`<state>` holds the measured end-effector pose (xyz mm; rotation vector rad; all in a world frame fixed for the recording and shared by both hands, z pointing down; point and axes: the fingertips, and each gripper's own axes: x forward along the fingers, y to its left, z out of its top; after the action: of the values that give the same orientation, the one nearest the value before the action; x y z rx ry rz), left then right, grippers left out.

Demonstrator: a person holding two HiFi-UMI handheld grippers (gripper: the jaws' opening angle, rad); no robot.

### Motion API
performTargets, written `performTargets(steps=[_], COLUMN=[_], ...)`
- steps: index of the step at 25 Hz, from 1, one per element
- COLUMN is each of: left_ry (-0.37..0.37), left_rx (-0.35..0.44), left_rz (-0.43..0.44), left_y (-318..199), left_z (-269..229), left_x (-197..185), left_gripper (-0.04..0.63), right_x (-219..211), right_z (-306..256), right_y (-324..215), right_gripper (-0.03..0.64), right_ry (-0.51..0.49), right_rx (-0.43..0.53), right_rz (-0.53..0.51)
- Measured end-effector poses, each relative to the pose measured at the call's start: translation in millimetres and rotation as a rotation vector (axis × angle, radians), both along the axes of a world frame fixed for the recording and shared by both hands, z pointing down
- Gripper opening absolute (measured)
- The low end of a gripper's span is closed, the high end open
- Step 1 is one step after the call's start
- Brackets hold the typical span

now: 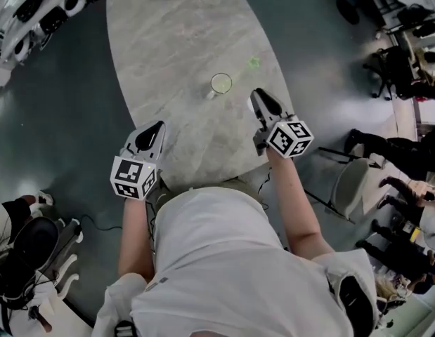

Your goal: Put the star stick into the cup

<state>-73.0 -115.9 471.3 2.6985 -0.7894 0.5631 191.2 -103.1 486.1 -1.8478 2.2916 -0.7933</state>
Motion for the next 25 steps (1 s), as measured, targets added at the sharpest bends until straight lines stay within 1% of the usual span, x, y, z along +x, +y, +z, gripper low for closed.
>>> performTargets(steps=[5, 13, 16, 21, 25], left_ry=[0.035, 0.085, 0.100, 0.125, 0.144], left_rx=[0.026, 0.055, 0.075, 0.105, 0.131], left_rz=[0.091, 0.205, 0.240, 0.294, 0.321], left_y=[-2.5, 1.9, 6.4, 14.1, 17.5], left_z=[-15.5, -36.6, -48.7, -65.6, -73.8], left_x=[17.4, 29.9, 32.6, 36.8, 40.4], left_gripper=[0.002, 0.002, 0.002, 0.002, 0.002], right_x=[-14.4, -47.6, -59.8, -83.4, -98.5], right_z=[-38.3, -75.4, -83.7, -94.1, -103.2], right_y=[22.3, 54.5, 68.4, 86.1, 96.6], right_gripper=[0.011, 0.011, 0.011, 0.011, 0.011], right_ry=[0.067, 0.173, 0.212, 0.259, 0.268], right_rx=[0.057, 0.103, 0.104, 0.114, 0.135], right_rz=[0.001, -0.009, -0.001, -0.012, -0.012])
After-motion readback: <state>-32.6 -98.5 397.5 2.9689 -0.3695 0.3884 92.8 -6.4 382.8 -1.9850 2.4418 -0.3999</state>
